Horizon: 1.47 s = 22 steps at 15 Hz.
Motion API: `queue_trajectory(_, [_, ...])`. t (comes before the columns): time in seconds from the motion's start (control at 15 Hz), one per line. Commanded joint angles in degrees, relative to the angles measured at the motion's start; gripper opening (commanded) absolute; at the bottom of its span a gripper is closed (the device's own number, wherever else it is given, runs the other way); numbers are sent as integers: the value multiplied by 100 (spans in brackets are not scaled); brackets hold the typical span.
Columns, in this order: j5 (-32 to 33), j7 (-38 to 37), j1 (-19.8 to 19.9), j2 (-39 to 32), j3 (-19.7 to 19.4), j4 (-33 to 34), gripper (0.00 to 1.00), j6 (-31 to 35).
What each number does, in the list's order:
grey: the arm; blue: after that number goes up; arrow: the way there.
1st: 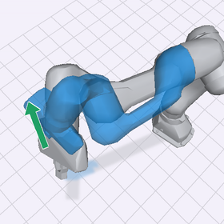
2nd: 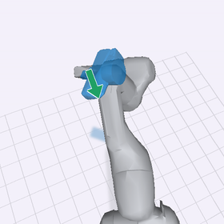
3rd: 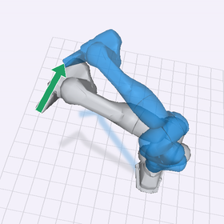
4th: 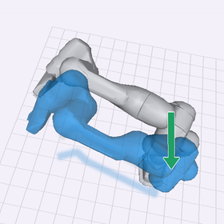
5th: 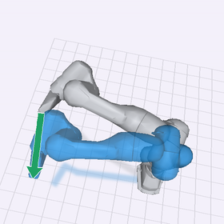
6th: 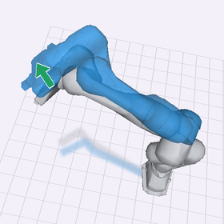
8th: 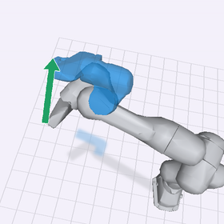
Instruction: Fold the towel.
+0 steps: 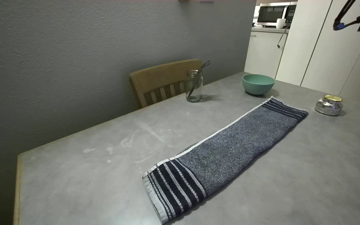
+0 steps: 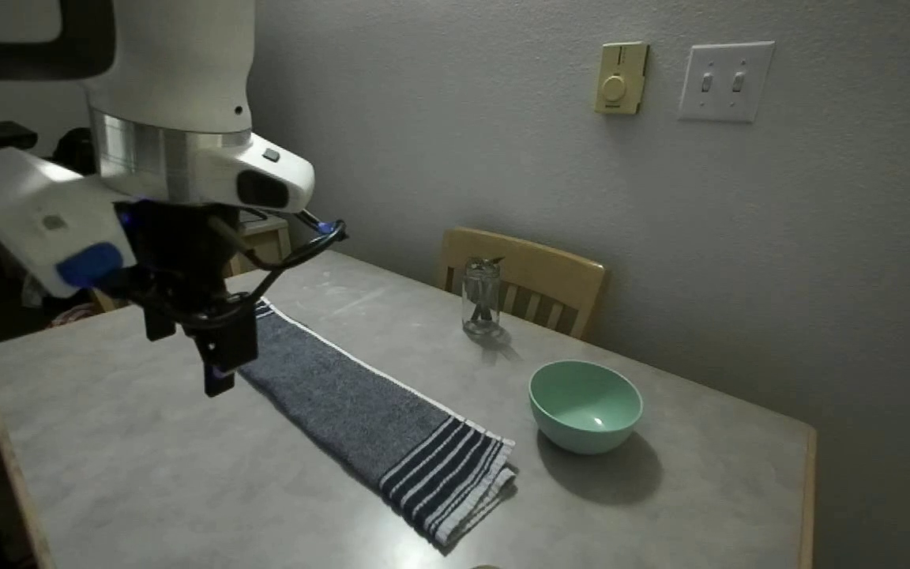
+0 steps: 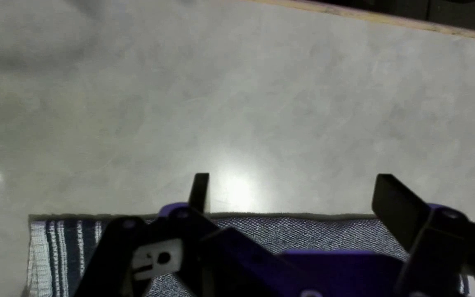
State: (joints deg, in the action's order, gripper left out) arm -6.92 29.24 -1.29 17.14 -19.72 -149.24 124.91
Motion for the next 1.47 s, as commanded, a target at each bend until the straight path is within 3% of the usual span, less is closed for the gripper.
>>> queue_trajectory(0.0, [-96,-15,230,-122,255,13,100,224])
queue_trajectory(0.27, [-1086,628,147,-870,-27,240,100,1058])
queue_trajectory(0.4, [-1477,895,212,-1137,-3,375,100,1006])
queue_trajectory(0.67, [-1126,827,564,-2025,182,1161,100,777])
queue_trajectory(0.73, [-985,699,639,-2026,251,1225,100,774])
queue_trajectory(0.8, [-1147,723,650,-1575,368,773,100,963])
queue_trajectory(1.07, [-1034,696,811,-1977,456,1121,100,950])
queue_trajectory(1.4, [-1130,697,1198,-3033,588,1912,100,995])
